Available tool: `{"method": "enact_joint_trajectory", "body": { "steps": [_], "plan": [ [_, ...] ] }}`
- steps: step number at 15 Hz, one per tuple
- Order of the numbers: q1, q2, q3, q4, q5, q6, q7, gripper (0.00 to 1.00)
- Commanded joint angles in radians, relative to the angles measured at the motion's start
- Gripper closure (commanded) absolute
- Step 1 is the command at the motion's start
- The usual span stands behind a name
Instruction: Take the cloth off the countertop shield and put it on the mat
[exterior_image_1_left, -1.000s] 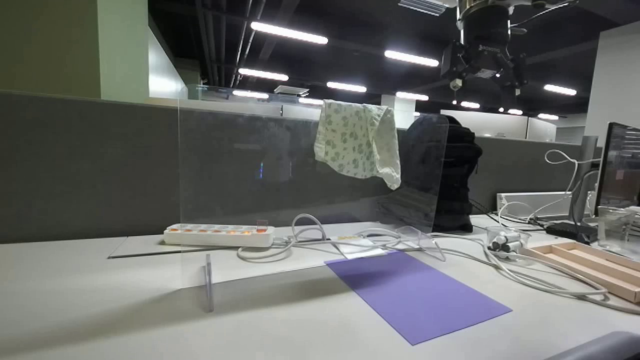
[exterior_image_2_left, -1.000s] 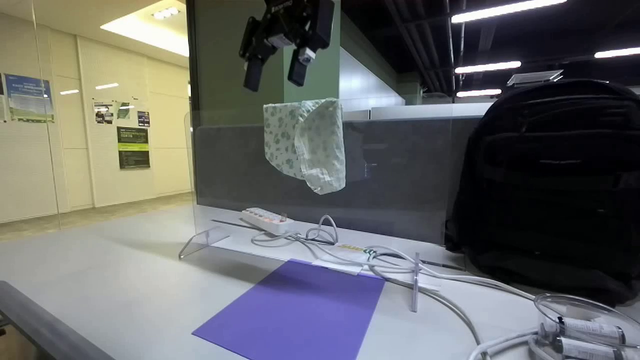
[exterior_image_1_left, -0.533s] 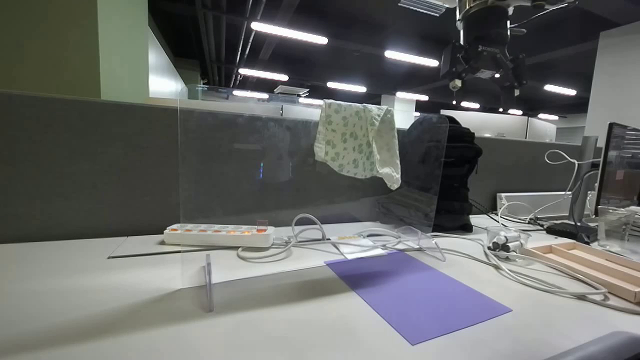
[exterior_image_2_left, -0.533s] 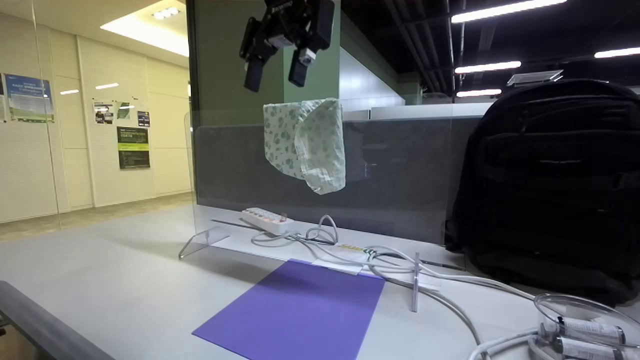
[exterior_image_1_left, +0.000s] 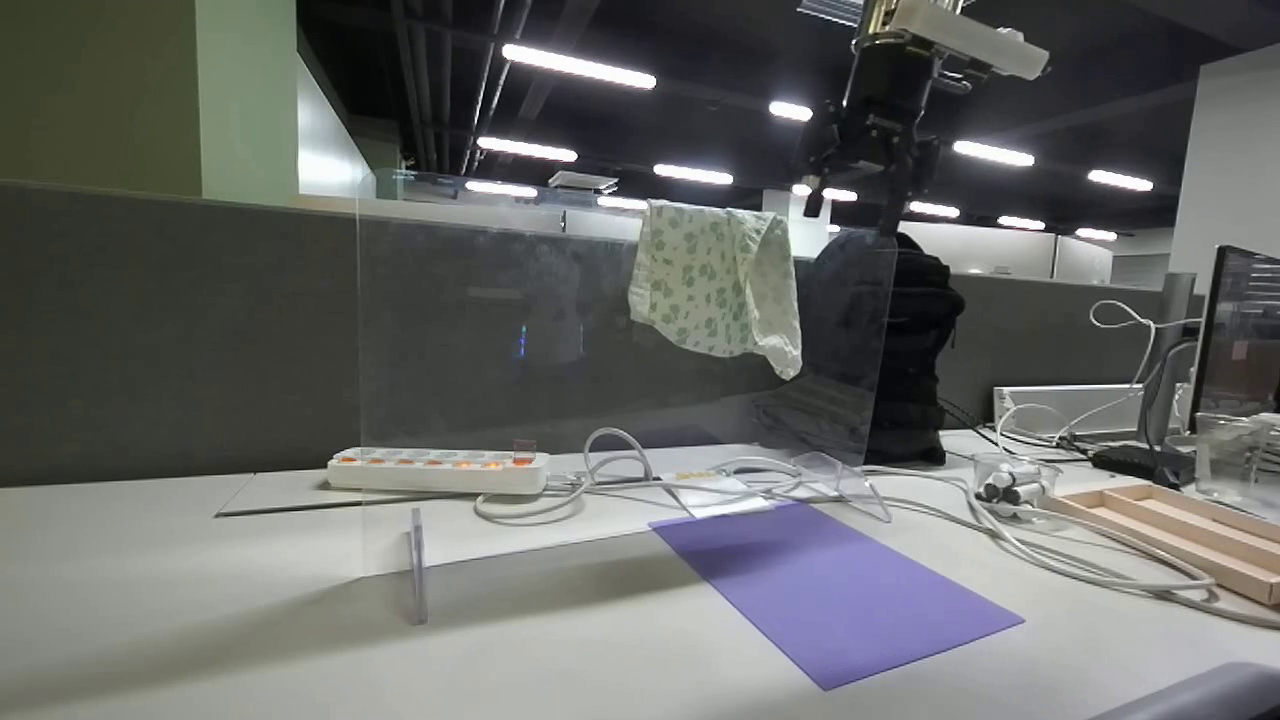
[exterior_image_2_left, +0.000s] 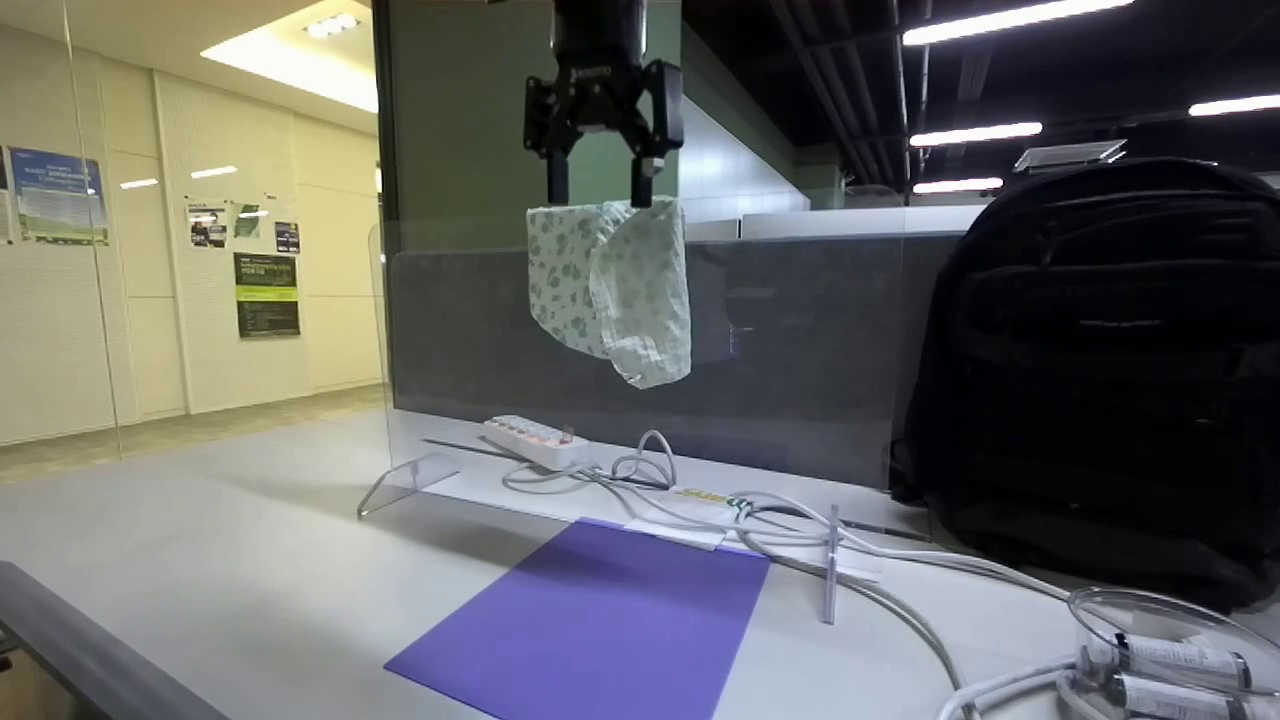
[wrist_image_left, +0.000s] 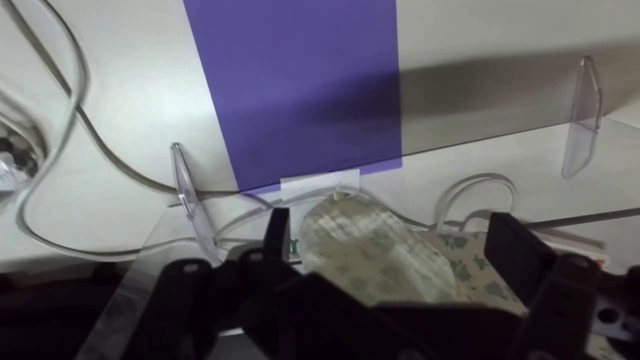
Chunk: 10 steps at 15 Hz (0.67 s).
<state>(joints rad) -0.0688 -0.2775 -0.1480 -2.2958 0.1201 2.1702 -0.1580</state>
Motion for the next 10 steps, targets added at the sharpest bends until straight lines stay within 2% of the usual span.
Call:
{"method": "enact_joint_trajectory", "body": {
  "steps": [1, 5, 10],
  "plan": [
    [0.048, 0.058, 0.019, 0.007, 0.074, 0.105, -0.077, 0.0],
    [0.078, 0.105, 0.047, 0.012, 0.104, 0.196, -0.138, 0.0],
    [0.084, 0.131, 0.063, 0.01, 0.095, 0.308, -0.187, 0.0]
  ]
}}
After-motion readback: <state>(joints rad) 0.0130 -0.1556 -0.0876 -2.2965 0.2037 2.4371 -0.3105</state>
